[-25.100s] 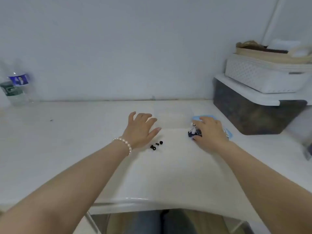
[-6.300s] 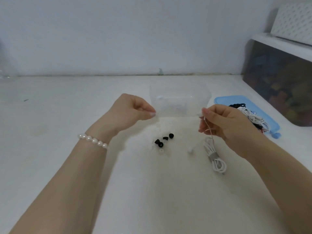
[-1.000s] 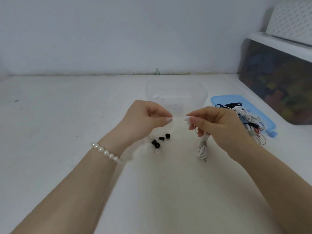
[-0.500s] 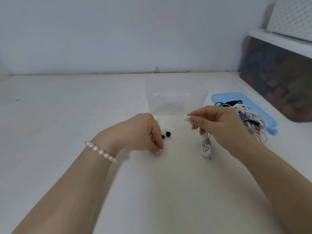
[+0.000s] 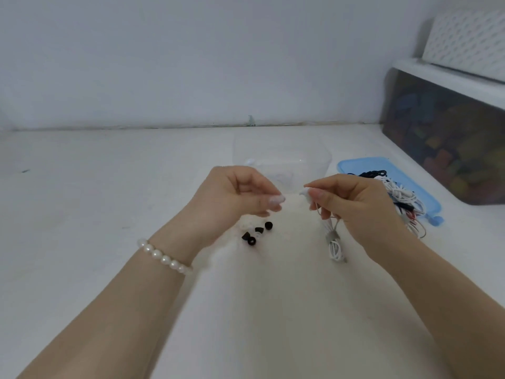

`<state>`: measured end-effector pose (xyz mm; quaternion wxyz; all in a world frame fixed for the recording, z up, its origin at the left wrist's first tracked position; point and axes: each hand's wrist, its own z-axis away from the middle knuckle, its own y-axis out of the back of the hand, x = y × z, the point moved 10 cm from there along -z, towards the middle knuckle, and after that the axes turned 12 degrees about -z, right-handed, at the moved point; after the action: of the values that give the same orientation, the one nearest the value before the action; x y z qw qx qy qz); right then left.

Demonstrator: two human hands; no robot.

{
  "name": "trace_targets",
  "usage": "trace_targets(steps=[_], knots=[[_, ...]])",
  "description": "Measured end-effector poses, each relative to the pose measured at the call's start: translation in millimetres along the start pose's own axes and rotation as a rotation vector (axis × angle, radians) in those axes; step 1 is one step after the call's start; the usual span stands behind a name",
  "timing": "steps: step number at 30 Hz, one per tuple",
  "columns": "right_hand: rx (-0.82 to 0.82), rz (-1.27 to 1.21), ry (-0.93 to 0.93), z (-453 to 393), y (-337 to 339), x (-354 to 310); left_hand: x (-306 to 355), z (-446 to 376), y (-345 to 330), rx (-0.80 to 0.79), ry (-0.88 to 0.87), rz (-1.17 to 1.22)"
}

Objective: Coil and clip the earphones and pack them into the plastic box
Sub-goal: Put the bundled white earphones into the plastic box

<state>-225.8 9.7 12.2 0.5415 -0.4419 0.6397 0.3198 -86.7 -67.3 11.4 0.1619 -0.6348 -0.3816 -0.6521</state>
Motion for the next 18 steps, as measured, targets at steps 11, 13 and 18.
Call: trace_targets(steps=[11, 13, 18], knots=[[-0.029, -0.056, 0.075, 4.9, -7.2, -15.8, -40.9, 5.0, -51.6, 0.016, 0.445, 0.851], [-0.052, -0.043, 0.089, 5.9, -10.2, -16.2, -40.9, 6.6, -56.0, -0.012, 0.452, 0.835], [-0.075, 0.034, 0.124, 6.4, -11.6, -18.4, -41.8, 7.2, -59.1, -0.031, 0.462, 0.833]])
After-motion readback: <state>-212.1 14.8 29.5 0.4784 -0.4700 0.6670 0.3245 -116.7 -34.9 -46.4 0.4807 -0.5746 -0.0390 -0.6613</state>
